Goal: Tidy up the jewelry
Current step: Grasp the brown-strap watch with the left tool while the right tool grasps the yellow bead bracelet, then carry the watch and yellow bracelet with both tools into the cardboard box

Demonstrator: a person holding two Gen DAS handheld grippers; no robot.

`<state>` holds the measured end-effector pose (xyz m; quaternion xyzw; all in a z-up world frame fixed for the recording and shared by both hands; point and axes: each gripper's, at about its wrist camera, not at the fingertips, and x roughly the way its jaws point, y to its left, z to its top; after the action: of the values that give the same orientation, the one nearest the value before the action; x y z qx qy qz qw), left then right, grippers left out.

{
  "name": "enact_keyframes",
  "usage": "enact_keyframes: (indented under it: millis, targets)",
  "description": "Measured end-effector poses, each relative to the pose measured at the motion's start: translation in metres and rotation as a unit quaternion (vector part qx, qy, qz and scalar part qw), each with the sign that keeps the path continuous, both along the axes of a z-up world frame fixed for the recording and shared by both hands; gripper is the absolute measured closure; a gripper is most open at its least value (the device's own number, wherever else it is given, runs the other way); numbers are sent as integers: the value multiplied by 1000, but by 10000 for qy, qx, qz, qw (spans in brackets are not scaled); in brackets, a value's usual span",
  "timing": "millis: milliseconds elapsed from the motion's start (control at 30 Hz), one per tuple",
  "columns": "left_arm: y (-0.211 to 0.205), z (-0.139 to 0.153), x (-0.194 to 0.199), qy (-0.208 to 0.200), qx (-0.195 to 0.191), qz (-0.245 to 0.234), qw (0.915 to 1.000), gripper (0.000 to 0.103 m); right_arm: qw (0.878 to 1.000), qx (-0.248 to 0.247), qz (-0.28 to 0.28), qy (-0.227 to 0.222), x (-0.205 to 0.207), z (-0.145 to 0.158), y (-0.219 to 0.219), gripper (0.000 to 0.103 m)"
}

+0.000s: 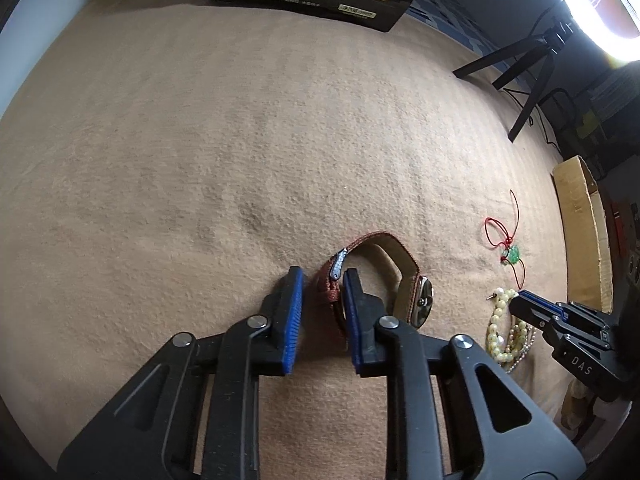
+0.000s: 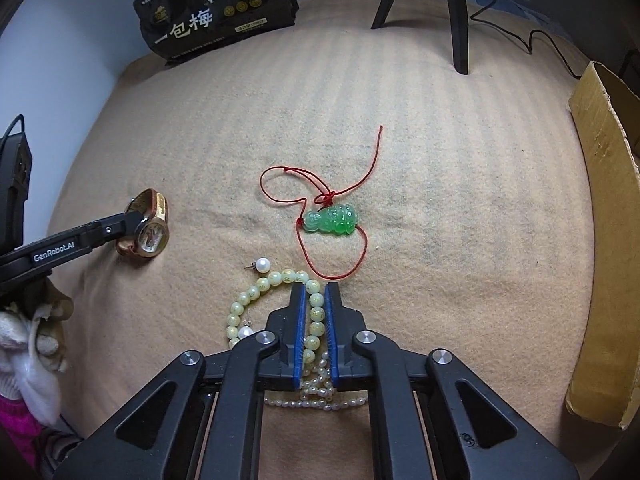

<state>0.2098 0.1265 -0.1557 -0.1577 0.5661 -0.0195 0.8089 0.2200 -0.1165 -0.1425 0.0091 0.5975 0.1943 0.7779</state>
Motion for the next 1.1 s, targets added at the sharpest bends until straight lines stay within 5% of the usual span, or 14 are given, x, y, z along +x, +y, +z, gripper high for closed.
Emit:
enact_keyframes:
  millis: [100, 1100]
  targets:
    - [1, 1, -1, -3, 10, 6, 10000, 92, 10000, 44, -27, -41, 0, 2, 2, 97]
    - [-22, 64, -25, -740, -161, -260, 9968, 92, 9945, 348, -68, -990, -34, 78, -28, 97]
